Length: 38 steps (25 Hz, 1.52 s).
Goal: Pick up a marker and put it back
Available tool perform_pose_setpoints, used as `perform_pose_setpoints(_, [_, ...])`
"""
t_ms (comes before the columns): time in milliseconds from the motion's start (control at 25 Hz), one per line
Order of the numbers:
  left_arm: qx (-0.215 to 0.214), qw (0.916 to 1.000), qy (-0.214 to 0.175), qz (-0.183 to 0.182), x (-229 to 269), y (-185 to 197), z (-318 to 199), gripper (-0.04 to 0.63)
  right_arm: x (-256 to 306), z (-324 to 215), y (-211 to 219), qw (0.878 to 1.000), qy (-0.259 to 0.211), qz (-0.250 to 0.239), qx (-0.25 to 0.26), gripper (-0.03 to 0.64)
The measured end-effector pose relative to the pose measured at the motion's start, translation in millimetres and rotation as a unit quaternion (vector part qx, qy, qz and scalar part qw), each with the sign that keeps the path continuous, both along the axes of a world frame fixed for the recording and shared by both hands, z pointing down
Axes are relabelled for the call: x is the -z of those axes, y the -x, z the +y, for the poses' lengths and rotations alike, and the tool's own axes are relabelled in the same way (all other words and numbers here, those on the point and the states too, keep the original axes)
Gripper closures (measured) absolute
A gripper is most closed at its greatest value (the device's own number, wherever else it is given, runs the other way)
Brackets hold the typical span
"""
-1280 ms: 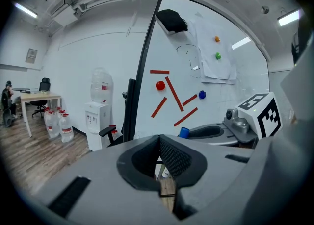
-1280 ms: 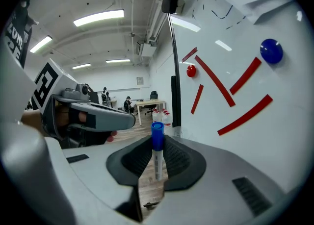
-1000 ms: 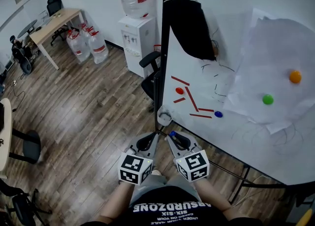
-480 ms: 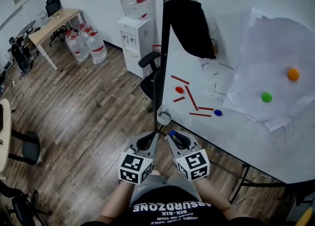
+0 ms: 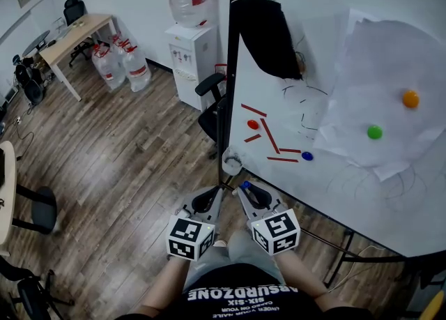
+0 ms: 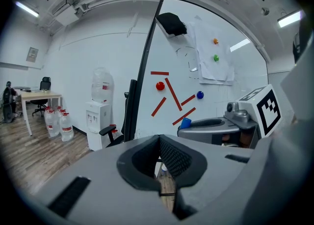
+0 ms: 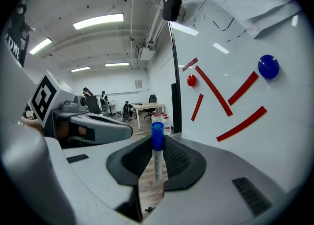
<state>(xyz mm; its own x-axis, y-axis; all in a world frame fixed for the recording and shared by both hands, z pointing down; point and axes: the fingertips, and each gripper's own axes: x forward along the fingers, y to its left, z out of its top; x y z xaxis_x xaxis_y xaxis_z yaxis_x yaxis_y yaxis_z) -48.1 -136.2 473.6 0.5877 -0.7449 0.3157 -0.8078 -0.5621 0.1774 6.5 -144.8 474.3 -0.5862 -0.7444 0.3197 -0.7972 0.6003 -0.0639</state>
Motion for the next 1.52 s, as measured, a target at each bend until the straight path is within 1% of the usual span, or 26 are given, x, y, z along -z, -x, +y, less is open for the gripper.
perform_pose_setpoints(120, [0.001,1.0,-0.001,0.001,2,1,1,0.588,15,-1,-3,1.0,-0.009,-0.015,-0.004,0.554])
perform_pose_setpoints(480, [0.008,1.0,-0.003,0.002,4,3,-6,0.588,68,-12,-16,0.997,-0.063,-0.041,-0.012,0.554])
perform_pose_setpoints(680, [0.019,0.9998,-0.001,0.001,3,12,-14,0.588,91,-16,-17,0.995,-0.088,-0.05,-0.008,0.554])
perform_pose_setpoints(1080, [0.024,0.9997,-0.006,0.005,7,14,-28,0.588,91,-31,-15,0.995,-0.089,-0.046,-0.006,0.554])
perform_pose_setpoints(1520, [0.049,0.9987,-0.007,0.005,6,30,-38,0.588,88,-56,-13,0.995,-0.09,-0.036,-0.007,0.554])
